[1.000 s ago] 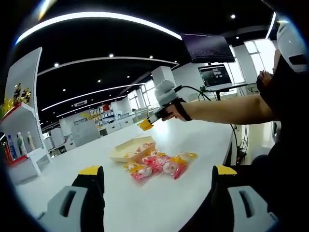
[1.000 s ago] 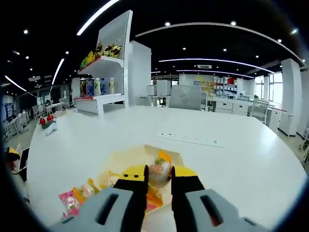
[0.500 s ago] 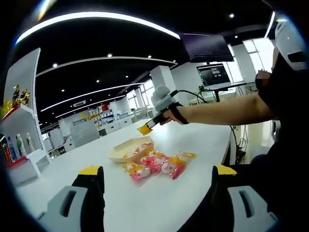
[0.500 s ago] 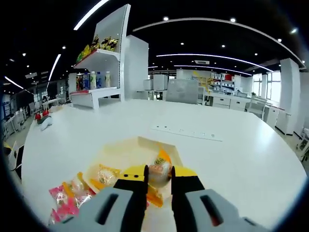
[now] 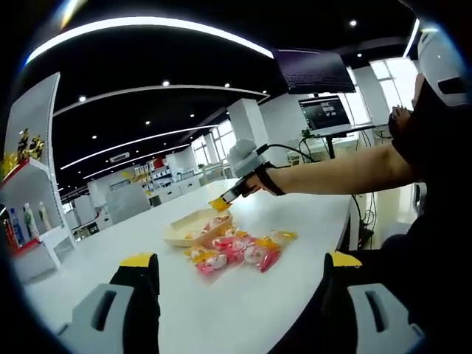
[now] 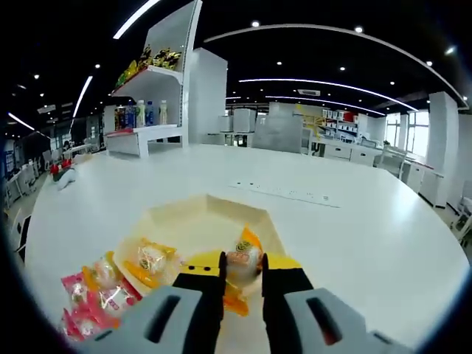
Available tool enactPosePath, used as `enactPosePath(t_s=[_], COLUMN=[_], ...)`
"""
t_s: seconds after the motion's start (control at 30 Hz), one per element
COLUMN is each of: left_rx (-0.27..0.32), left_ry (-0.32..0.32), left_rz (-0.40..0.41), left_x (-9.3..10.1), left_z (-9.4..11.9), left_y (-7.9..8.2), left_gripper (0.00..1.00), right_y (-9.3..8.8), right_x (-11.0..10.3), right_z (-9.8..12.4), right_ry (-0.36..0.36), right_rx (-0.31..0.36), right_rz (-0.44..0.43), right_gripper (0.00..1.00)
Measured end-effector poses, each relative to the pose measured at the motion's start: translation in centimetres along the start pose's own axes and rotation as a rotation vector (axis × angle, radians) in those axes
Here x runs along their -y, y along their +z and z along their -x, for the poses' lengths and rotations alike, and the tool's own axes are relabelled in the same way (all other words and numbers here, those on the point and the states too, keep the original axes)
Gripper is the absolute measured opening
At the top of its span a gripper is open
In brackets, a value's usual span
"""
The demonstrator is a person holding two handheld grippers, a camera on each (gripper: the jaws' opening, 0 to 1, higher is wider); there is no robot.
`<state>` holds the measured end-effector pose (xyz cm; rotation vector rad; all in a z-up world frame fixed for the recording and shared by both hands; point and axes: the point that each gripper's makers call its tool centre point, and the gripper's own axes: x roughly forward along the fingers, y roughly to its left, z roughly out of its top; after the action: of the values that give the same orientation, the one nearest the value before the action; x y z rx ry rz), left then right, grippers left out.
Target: Pick up the marshmallows scattered on the table and place them into the bowl on the table
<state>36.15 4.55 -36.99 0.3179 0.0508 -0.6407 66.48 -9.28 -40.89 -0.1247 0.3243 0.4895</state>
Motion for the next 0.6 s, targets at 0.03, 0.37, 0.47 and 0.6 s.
enactPosePath(t_s=[0.03, 0.37, 0.47, 0.6], left_rx=[0.000, 0.007, 0.010, 0.018], left_ry=[0.000, -0.001, -0.002, 0.000], left_rz=[0.001, 0.009, 0.006, 0.008], left_x=[0.01, 0.17, 0.24, 0.21], left_z=[-0.01, 0.06, 0.15, 0.24], left_y=[-0.03, 0.14, 0.14, 0.23], left_gripper=[0.91, 0.91, 0.91, 0.91], right_y=[-0.16, -0.62, -0.69, -0.85], right_x=[-0.01, -0.18, -0.30, -0.62], right_z=[-0.04, 0.10, 0.18, 0.30], right_ry=[0.000, -0.001, 0.000, 0.001], right_rx=[-0.004, 0.004, 0.010, 0.020], right_rz=[-0.003, -0.020, -0.030, -0.033], right_gripper=[0.17, 0.17, 0.18, 0.18])
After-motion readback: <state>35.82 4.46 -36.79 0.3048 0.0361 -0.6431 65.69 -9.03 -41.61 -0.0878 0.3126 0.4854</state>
